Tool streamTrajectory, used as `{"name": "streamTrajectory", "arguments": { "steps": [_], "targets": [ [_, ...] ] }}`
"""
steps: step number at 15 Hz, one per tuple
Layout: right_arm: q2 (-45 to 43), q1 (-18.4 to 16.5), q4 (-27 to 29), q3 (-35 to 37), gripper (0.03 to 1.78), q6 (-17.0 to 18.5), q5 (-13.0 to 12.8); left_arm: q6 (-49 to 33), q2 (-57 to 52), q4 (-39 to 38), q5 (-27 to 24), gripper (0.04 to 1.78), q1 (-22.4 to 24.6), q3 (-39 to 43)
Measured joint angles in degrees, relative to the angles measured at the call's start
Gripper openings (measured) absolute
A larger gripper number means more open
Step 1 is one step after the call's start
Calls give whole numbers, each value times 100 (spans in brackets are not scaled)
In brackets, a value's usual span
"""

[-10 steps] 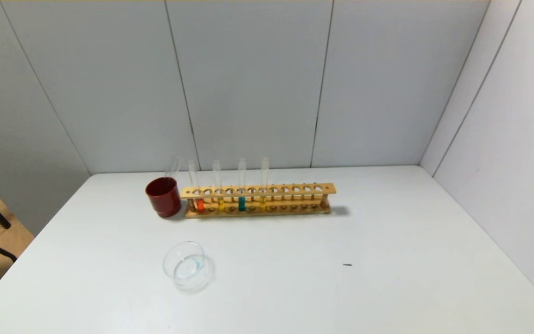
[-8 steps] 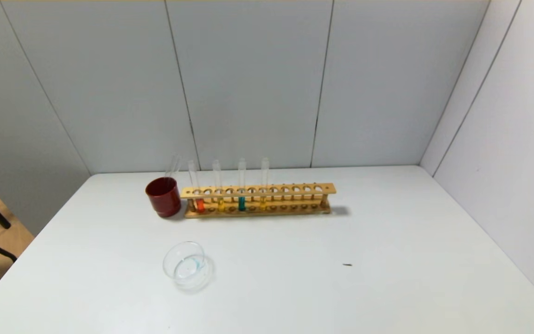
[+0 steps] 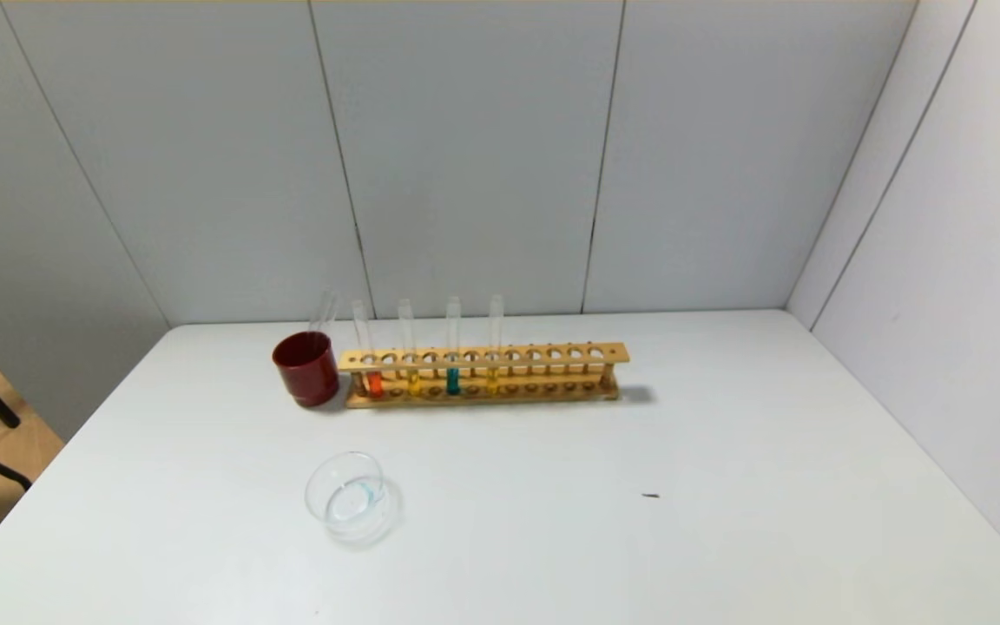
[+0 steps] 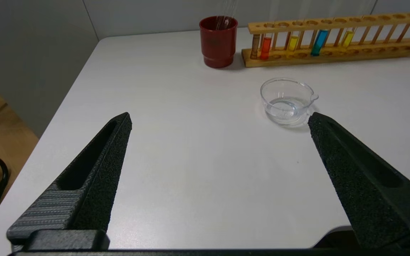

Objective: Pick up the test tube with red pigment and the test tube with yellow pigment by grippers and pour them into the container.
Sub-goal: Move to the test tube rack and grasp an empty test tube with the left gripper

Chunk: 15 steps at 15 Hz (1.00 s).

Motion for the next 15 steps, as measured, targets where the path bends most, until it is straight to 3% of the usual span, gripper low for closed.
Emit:
{"name": "streamTrajectory", "arguments": {
  "steps": [4,8,15],
  "targets": [
    [0,0,0,0,175,0,0,-22,286,948,-116,175,-5,-1257],
    [0,0,0,0,175,2,0,-24,1766,1482,-323,175,-38,-2781],
    [0,2,0,0,175,0,0,-98,5576,151,-761,175,-123,-4317]
  ]
}}
